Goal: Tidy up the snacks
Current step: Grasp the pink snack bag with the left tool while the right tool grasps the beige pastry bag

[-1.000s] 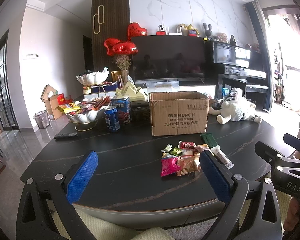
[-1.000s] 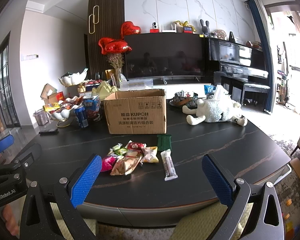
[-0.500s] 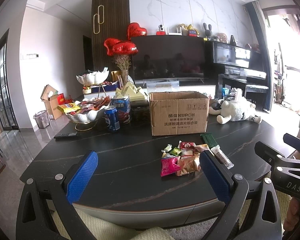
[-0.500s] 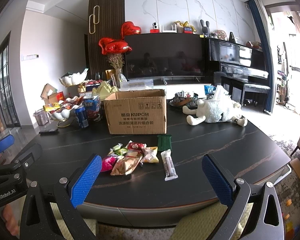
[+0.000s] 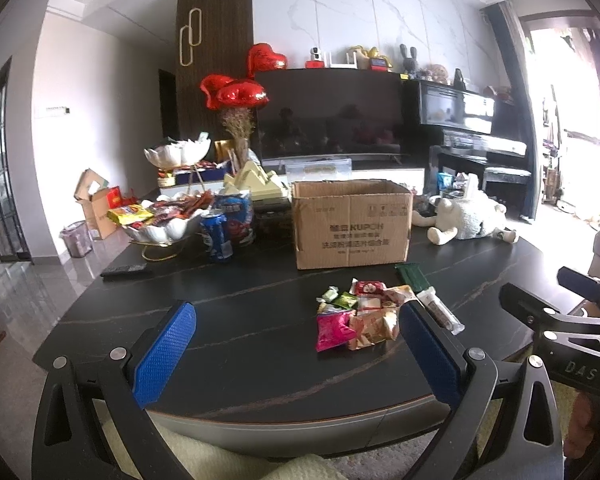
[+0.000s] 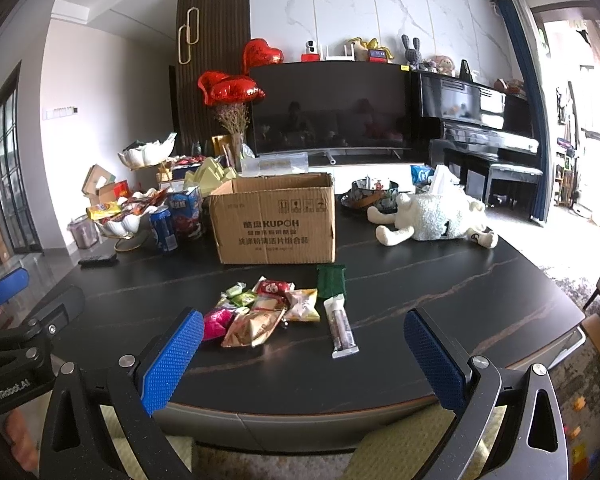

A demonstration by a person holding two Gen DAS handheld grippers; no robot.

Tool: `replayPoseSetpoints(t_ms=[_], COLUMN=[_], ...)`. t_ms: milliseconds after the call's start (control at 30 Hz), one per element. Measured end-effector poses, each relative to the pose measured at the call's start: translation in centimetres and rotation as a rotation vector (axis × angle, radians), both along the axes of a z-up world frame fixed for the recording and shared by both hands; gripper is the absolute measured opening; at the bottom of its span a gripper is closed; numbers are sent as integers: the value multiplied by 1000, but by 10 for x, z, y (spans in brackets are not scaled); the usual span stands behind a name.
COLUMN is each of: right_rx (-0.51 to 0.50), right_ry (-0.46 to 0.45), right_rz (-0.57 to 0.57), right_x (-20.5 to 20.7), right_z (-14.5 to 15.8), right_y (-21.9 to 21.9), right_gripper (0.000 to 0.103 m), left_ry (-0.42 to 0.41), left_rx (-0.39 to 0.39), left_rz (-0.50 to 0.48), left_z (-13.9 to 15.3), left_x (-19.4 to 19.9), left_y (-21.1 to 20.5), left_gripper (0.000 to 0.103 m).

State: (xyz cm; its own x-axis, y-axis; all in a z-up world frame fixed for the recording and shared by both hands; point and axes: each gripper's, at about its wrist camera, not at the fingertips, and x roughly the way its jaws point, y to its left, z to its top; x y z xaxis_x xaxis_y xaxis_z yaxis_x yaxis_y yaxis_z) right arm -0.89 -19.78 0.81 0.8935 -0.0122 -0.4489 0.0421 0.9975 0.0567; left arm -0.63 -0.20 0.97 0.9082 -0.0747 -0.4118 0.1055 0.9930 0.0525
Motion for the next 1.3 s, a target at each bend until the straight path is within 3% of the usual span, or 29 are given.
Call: replayPoseSetpoints(t_ms=[267, 367, 600, 900, 1300], right_rx=[7, 26, 83, 230, 288], right_ry=[50, 75, 154, 304, 385], right_rz=[52, 78, 101, 125, 138], right_x=[24, 39, 80, 130, 160], right_z=[-18, -24, -40, -76, -106], right_y=[7, 9, 8, 8, 12], right_gripper=[101, 96, 85, 71, 65], left_ry=[60, 76, 173, 300, 429], left_rx=[-10, -2, -4, -26, -45], left_rz=[-30, -36, -74, -124, -185], left_z=[-16, -19, -35, -65, -101], left_x=[26, 39, 77, 124, 171], left_y=[2, 0, -2, -6, -11], left_gripper=[103, 102, 91, 75, 59])
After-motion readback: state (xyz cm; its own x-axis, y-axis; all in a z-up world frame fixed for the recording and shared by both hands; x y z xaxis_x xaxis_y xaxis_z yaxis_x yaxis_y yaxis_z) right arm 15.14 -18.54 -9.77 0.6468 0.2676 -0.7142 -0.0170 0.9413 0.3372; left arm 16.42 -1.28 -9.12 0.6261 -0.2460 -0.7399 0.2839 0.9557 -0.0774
